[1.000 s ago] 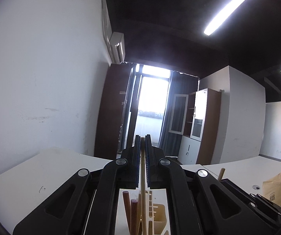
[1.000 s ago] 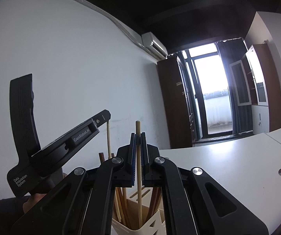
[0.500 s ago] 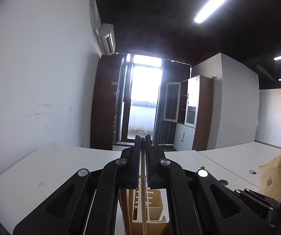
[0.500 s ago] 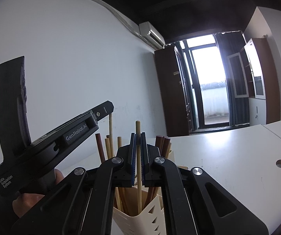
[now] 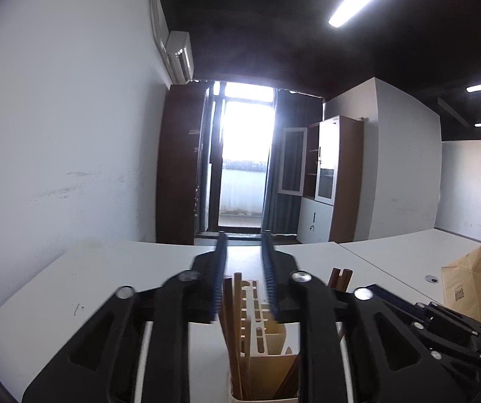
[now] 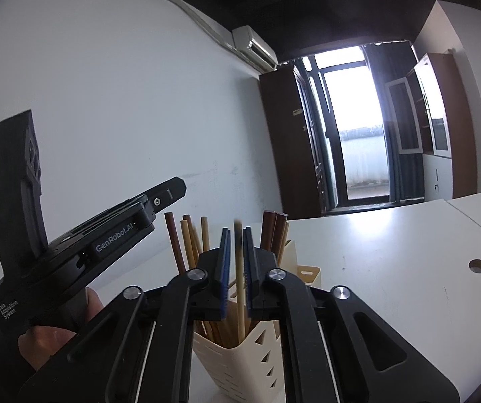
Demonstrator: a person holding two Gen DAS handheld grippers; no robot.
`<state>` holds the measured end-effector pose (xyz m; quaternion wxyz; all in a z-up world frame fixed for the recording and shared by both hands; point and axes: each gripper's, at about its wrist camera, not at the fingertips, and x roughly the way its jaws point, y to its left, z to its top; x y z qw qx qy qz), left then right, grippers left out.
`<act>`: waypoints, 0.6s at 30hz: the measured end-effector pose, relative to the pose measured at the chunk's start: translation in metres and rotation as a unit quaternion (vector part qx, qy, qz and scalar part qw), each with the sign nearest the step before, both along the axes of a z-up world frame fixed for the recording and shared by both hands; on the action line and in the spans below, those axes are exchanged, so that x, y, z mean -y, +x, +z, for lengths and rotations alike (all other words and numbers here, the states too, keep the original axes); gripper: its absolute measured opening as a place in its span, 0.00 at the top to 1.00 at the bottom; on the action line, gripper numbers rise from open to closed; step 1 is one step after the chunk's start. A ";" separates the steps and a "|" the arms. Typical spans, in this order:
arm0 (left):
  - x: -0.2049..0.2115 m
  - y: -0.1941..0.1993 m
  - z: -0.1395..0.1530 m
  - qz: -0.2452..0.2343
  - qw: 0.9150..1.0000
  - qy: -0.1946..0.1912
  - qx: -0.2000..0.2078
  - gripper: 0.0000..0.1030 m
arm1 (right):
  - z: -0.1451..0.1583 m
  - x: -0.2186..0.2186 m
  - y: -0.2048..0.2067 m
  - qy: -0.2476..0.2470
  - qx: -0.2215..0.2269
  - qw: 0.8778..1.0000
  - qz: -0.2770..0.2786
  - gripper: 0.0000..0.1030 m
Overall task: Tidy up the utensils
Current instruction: 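Open both grippers and pull them back from the holder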
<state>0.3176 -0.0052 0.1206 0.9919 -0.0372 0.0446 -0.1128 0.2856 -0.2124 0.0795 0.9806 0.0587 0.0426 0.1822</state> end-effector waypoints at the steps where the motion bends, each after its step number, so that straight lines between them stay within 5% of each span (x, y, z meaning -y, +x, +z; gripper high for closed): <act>1: -0.005 -0.004 0.002 0.007 1.000 -0.003 0.002 0.46 | 0.003 0.002 -0.005 0.006 0.005 1.000 -0.002 0.54; 5: -0.022 -0.021 0.010 0.028 1.000 0.000 -0.005 0.30 | 0.015 0.006 -0.024 0.008 0.016 1.000 -0.012 0.40; 7: -0.031 -0.030 0.013 0.030 0.999 0.000 -0.018 0.13 | 0.020 0.005 -0.034 0.003 0.016 1.000 -0.017 0.29; 12: -0.047 -0.060 0.016 0.035 0.998 0.012 -0.043 0.06 | 0.027 -0.003 -0.059 -0.014 0.011 1.000 -0.026 0.18; 18: -0.053 -0.099 0.016 0.028 0.996 0.040 -0.077 0.06 | 0.032 -0.009 -0.089 -0.011 -0.001 1.000 -0.025 0.18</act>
